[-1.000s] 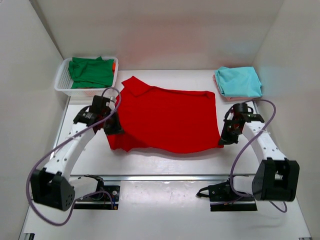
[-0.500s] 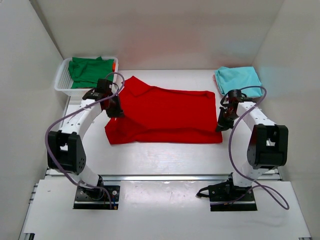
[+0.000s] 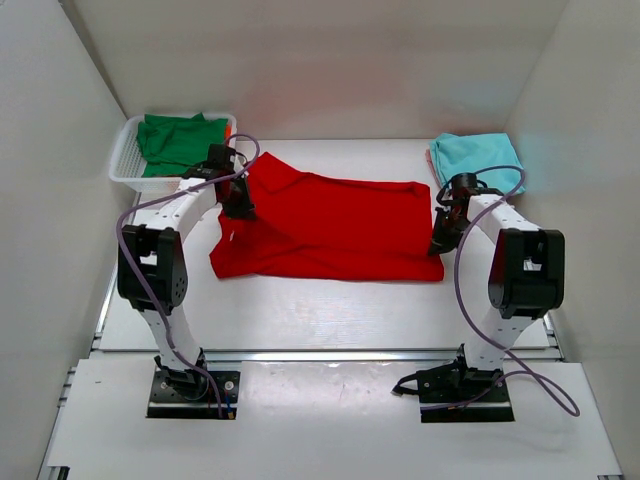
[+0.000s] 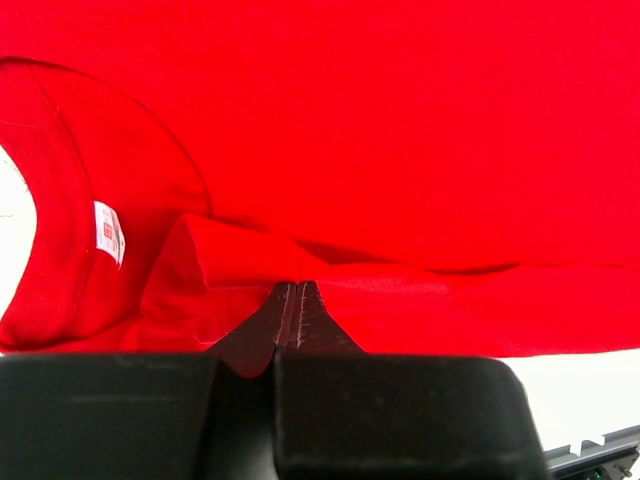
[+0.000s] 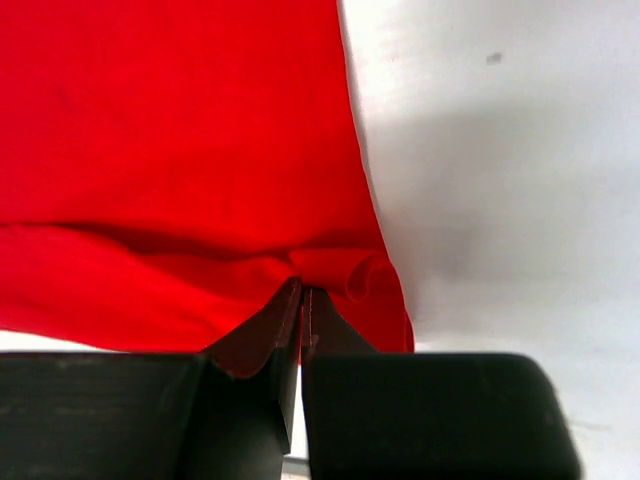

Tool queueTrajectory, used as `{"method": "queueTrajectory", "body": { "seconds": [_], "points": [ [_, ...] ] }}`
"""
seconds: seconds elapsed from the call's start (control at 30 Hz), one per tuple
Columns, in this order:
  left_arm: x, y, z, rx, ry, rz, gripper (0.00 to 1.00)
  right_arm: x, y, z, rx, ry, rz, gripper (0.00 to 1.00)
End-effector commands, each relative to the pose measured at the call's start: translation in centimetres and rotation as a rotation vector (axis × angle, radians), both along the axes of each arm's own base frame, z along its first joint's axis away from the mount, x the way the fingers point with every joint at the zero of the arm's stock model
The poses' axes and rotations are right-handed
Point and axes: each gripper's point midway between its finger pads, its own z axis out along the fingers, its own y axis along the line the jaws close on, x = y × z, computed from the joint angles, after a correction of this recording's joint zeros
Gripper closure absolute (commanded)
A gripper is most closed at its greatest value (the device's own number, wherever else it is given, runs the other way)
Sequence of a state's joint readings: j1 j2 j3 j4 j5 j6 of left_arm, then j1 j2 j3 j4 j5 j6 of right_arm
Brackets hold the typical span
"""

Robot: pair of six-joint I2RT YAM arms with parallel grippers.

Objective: Fold and stack the t-shirts
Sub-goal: Fold the flattened tshirt in 1/3 of the way

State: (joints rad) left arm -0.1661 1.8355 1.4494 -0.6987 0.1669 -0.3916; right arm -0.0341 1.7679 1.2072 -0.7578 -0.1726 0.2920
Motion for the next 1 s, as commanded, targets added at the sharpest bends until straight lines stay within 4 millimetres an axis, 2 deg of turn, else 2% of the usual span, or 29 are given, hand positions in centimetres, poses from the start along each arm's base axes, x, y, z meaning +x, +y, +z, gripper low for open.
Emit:
{"method": "queueTrajectory", "body": {
  "seconds": [0.0,0.1,0.13,0.23,0.27,0.3,0.33,0.37,0.4,0.43,0.47,0.5,0.6,0.63,0.7,0.73,0.8,0.83,0.9,0.93,0.97],
  "points": [
    [0.9,0.2,2.0,0.008,-0.074,0.006,1.0,3.4,-0.7,1.4,-0.031,-0.137,-0.007,1.0],
    [0.6,0.9,1.8,0.012,-0.07,0.021,1.0,4.6,-0.9,1.8,-0.037,-0.16,-0.001,1.0],
    [0.3,1.0,1.6,0.005,-0.061,0.018,0.94,4.8,-1.0,1.2,-0.037,-0.136,-0.001,0.99],
    [0.3,1.5,2.2,0.009,-0.076,0.032,0.91,5.2,-1.4,1.5,-0.047,-0.121,-0.009,0.95],
    [0.3,1.9,2.4,0.026,-0.083,0.041,0.79,5.2,-1.3,1.5,-0.052,-0.118,-0.014,0.99],
    [0.1,2.1,2.4,0.032,-0.085,0.041,0.75,5.1,-1.5,1.5,-0.07,-0.117,-0.017,1.0],
    [0.2,2.1,3.2,0.023,-0.104,0.044,0.72,4.9,-1.6,1.8,-0.076,-0.129,-0.027,0.95],
    [0.1,2.5,3.4,0.025,-0.109,0.059,0.68,4.6,-1.8,2.0,-0.08,-0.136,-0.035,0.7],
    [0.1,2.8,3.9,0.032,-0.119,0.068,0.63,4.4,-2.0,2.0,-0.086,-0.132,-0.041,0.26],
    [-0.3,3.0,3.9,0.038,-0.115,0.062,0.59,4.0,-2.2,2.0,-0.09,-0.134,-0.054,0.17],
    [-0.8,3.1,3.8,0.035,-0.1,0.064,0.67,3.7,-2.0,2.6,-0.08,-0.154,-0.051,0.05],
    [-1.2,3.5,4.1,0.051,-0.105,0.074,0.66,3.2,-2.1,2.5,-0.08,-0.147,-0.06,0.0],
    [-2.6,4.1,4.9,0.064,-0.137,0.098,0.63,2.7,-1.7,3.3,-0.078,-0.182,-0.044,0.01],
    [-3.5,4.0,4.5,0.056,-0.134,0.098,0.64,2.1,-1.3,3.1,-0.063,-0.172,-0.038,0.01],
    [-5.9,3.5,2.2,0.047,-0.07,0.08,0.63,1.4,-0.6,3.4,-0.061,-0.183,-0.022,0.01],
    [-6.3,3.3,1.8,0.056,-0.074,0.078,0.59,0.9,-0.3,3.4,-0.067,-0.178,-0.013,0.01],
    [-8.8,2.8,-1.0,0.074,-0.009,0.072,0.58,-0.2,-0.4,2.7,-0.071,-0.16,-0.022,0.01],
    [-9.2,2.9,-1.5,0.082,-0.008,0.07,0.57,-0.3,0.5,3.1,-0.067,-0.184,0.003,0.01],
    [-10.8,2.5,-3.7,0.083,0.026,0.082,0.58,-1.2,1.1,2.3,-0.055,-0.185,0.024,0.01],
    [-11.1,2.5,-4.4,0.091,0.021,0.082,0.59,-1.9,1.4,1.8,-0.049,-0.177,0.029,0.01],
    [-10.8,2.4,-4.6,0.084,0.005,0.099,0.59,-1.5,1.7,1.8,-0.043,-0.199,0.032,0.01]
  ]
}}
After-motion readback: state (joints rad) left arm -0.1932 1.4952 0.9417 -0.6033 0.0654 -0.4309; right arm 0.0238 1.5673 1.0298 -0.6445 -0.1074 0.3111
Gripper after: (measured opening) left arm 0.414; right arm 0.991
